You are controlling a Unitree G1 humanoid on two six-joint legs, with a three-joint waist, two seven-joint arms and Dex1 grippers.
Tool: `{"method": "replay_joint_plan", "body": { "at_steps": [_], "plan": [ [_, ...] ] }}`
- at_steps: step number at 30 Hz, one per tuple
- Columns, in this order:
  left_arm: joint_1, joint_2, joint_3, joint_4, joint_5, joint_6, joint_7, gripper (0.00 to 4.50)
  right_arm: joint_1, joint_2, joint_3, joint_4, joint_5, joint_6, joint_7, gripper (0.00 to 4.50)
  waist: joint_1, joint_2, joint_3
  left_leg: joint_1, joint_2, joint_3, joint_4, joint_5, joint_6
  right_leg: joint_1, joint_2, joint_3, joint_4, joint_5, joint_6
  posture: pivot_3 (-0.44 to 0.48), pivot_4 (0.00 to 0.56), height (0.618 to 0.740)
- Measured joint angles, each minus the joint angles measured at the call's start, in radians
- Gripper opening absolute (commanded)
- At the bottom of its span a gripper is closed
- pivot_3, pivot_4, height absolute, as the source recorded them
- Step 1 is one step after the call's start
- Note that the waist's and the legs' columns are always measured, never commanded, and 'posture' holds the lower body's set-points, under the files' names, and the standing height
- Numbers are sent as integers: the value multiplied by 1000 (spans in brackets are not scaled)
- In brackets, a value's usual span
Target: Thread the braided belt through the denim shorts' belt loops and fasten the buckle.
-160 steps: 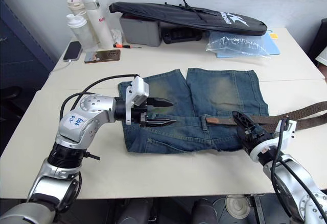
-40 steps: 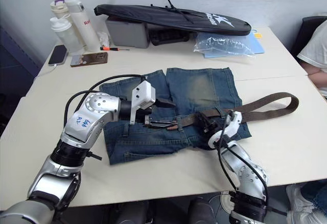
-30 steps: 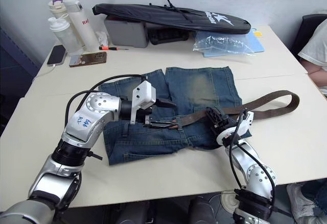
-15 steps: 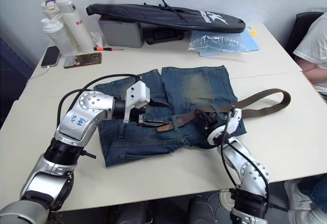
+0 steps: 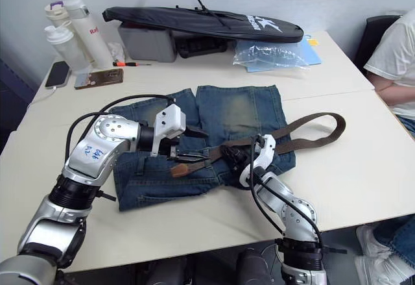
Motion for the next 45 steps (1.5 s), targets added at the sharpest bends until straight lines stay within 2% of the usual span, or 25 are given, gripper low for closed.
{"method": "replay_joint_plan", "body": {
  "at_steps": [1,2,4,6,7,11,14,17,19,21,26,29,31,32,34,35,37,41,45],
  "plan": [
    [0,0,0,0,1,0,-1,3436,6,-11,0,0,3,12,7,1481,0,0,0,0,0,0,0,0,0,-1,0,0,1,0,-1,0,150,658],
    [0,1,0,0,3,0,-1,3436,13,-27,1,-9,11,26,20,2206,0,1,0,-1,0,0,0,0,-1,-1,0,0,2,-1,-1,0,150,658],
    [0,2,0,0,4,0,-2,3436,20,-47,3,-37,25,49,28,2959,0,1,0,-1,0,0,0,0,-1,-1,0,0,2,-1,-1,0,150,658],
    [0,4,0,0,4,-2,-8,3436,27,-135,-7,-97,71,105,26,4117,4,2,1,-2,0,0,1,-1,-1,-1,-1,0,2,-1,-1,0,150,658],
    [0,8,0,1,5,-4,-11,3436,31,-179,-21,-127,100,135,24,4482,9,2,1,-2,0,0,2,-2,0,-1,-1,0,1,-1,-1,0,150,658],
    [0,15,0,4,5,-14,-24,3436,39,-336,-38,-202,171,213,27,4482,26,3,2,-3,0,1,2,-2,1,-2,-1,0,-2,0,-1,0,150,658],
    [0,27,0,14,6,-32,-43,3436,40,-555,-27,-299,120,244,136,4482,38,5,3,-4,-1,2,2,-2,2,-2,-1,0,-4,0,-1,0,150,658],
    [-2,42,2,28,9,-53,-57,3436,40,-841,43,-383,-119,150,362,4482,48,5,3,-5,-2,10,1,-2,2,-2,2,-2,-9,1,-1,0,150,658],
    [-3,43,2,42,10,-61,-58,3436,31,-956,104,-389,-262,67,474,4482,48,4,3,-4,-2,10,1,-2,0,-2,3,-2,-10,1,-1,0,150,658],
    [-3,41,2,50,10,-65,-59,3436,18,-1016,196,-352,-409,-29,579,4482,47,2,4,-4,-1,11,1,1,-4,-2,3,-2,-10,1,-1,0,150,658],
    [-3,45,2,46,7,-66,-72,3436,2,-1027,350,-199,-623,-151,732,4482,49,2,4,-5,-2,11,1,1,-4,-2,1,-2,-10,1,0,0,150,658],
    [-1,68,12,33,-10,-50,-93,3436,-15,-1015,365,-163,-693,-186,769,3687,49,0,4,-4,-2,11,3,1,-5,0,2,-3,-10,2,-1,0,150,658],
    [2,94,33,11,-38,-26,-118,3436,-22,-1003,362,-141,-728,-200,773,2861,49,0,4,-4,-2,11,3,1,-5,0,1,-3,-10,2,-1,0,150,658],
    [6,115,47,-1,-56,-13,-136,3436,-22,-994,354,-136,-736,-198,773,2252,48,0,4,-4,-2,11,3,1,-5,1,1,-3,-10,2,-1,0,150,658],
    [17,148,69,-18,-79,11,-160,3436,-15,-988,331,-130,-738,-192,774,1414,51,0,4,-3,-1,10,3,1,-5,1,0,-3,-10,2,-1,0,150,658],
    [21,157,80,-27,-92,23,-169,3436,-6,-988,315,-128,-739,-190,776,795,54,0,4,-3,-1,10,3,1,-5,1,0,-3,-10,2,-1,0,150,658],
    [21,159,83,-29,-102,33,-172,3436,10,-989,291,-123,-742,-190,782,125,60,0,4,-4,-1,10,3,1,-5,2,0,-3,-11,3,-1,0,150,658],
    [19,145,83,-28,-110,38,-163,3436,53,-1001,218,-75,-758,-200,785,52,78,0,4,-5,-2,10,5,2,-3,2,-1,-3,-11,4,0,0,150,658],
    [18,116,80,-28,-110,38,-148,3436,123,-1071,123,18,-806,-243,795,52,96,1,4,-7,-3,10,7,2,-2,2,-2,-3,-13,6,2,0,150,658]
  ]
}}
